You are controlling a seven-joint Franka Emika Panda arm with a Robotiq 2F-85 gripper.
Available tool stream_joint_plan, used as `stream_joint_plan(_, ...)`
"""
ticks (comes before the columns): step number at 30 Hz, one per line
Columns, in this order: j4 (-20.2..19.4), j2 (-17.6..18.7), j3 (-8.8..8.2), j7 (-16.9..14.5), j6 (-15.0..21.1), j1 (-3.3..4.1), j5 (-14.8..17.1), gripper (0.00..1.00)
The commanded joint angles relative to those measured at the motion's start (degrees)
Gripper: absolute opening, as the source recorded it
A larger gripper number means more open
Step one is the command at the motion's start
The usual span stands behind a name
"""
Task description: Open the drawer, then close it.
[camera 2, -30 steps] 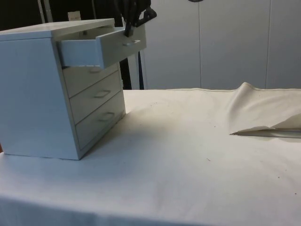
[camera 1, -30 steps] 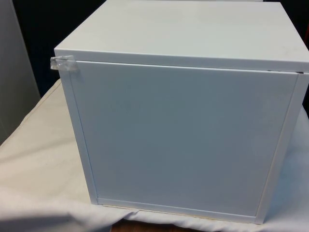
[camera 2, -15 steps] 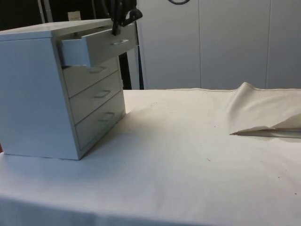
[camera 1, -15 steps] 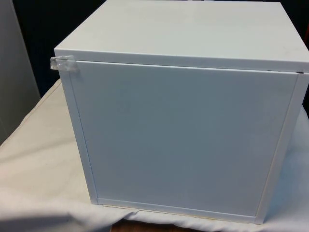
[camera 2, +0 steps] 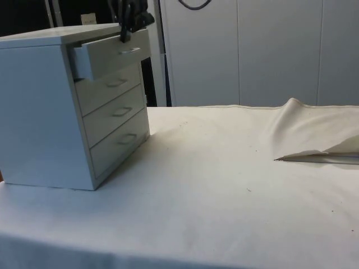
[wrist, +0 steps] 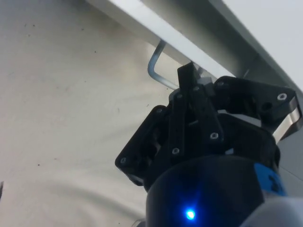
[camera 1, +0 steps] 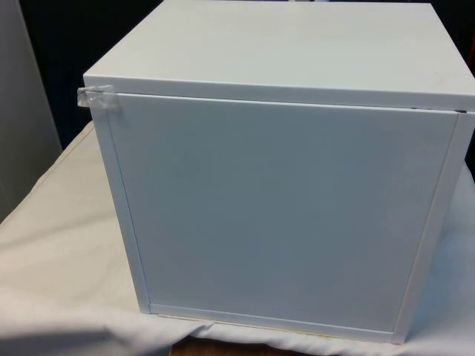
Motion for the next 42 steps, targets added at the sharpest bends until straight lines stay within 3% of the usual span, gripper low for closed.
stream_joint_plan(1,0.40,0.40,-0.06,0.11,0.00,0.00,0.00,0.00)
stream_joint_plan(8,4.07,4.13,-0.46,1.38,1.15,-0.23,-0.29,0.00)
stream_joint_plan(9,3.38,3.38,-0.23,1.20,0.17,0.00,0.00,0.00)
stream_joint_plan(16,7.05,6.76,-0.63,2.52,1.09,-0.17,-0.23,0.00)
stream_joint_plan(20,7.33,6.82,-0.69,2.98,0.92,-0.17,-0.40,0.00)
stream_joint_plan(25,6.02,5.10,-0.52,3.72,0.52,0.11,-1.03,0.00)
stream_joint_plan(26,6.47,5.67,-0.52,2.92,0.34,0.11,0.00,0.00)
stream_joint_plan(32,2.98,2.18,0.00,4.81,0.40,0.34,-1.72,0.00)
stream_joint_plan(33,3.55,2.92,-0.11,3.61,0.34,0.34,-0.17,0.00)
stream_joint_plan(36,1.03,0.34,0.34,5.67,0.29,0.52,-2.29,0.00)
stream_joint_plan(41,-1.89,-2.41,0.92,7.16,0.23,0.63,-3.32,0.00)
stream_joint_plan(42,-1.55,-1.83,0.69,6.25,0.29,0.69,-2.12,0.00)
